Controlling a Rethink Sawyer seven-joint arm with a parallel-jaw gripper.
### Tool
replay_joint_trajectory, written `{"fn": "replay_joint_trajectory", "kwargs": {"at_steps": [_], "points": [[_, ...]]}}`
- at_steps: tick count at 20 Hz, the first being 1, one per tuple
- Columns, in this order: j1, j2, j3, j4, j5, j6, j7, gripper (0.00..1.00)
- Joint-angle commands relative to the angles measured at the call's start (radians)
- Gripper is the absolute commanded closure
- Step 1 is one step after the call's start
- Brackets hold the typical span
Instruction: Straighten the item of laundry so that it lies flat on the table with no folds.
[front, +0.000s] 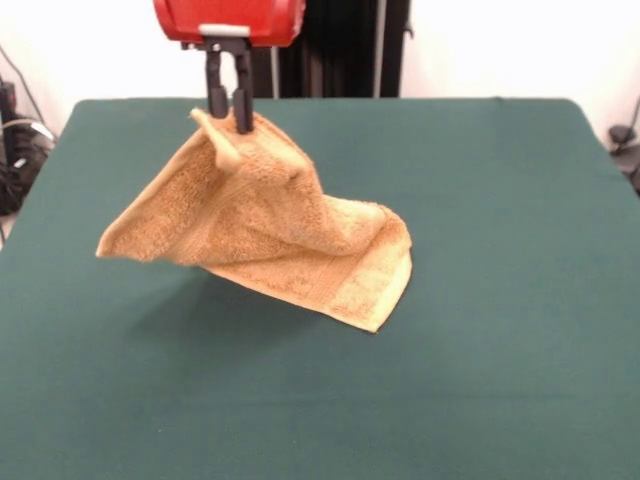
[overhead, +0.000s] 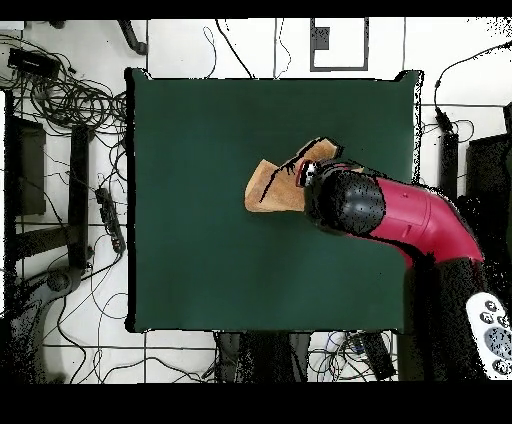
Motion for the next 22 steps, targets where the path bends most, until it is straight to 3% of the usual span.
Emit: {"fn": "replay_joint_trajectory", "kwargs": {"at_steps": [1, 22], "points": [[-0.001, 0.059, 0.122, 0.152, -0.040, -0.052, -0.020, 1.00], [0.010, 0.056, 0.112, 0.128, -0.056, -0.023, 0.004, 1.00]]}}
